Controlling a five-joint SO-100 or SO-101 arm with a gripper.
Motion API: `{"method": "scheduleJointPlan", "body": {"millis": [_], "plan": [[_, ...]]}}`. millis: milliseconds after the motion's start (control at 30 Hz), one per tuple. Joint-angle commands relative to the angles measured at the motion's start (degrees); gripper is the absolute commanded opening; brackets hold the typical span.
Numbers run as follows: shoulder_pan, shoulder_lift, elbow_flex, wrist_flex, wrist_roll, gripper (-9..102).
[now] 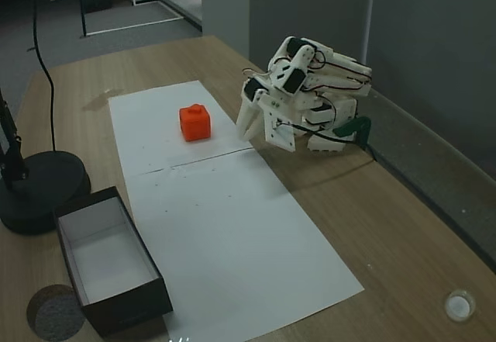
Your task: Grab a orange square and put it in the box.
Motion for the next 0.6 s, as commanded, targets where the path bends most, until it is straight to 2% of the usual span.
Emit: {"method": "scheduleJointPlan", "body": {"millis": [0,133,267,467,567], "plan": [[1.3,1.1,-3.7,-2.6,-0.4,0],[6.5,1.1,-7.1,-9.8,-4.0,2],[12.1,1.1,-10.4,-15.7,-13.5,14],[16.1,-1.6,-14.6,-15.1,-3.2,33],[16.3,-6.8,-17.6,-13.9,-2.5,36]]}}
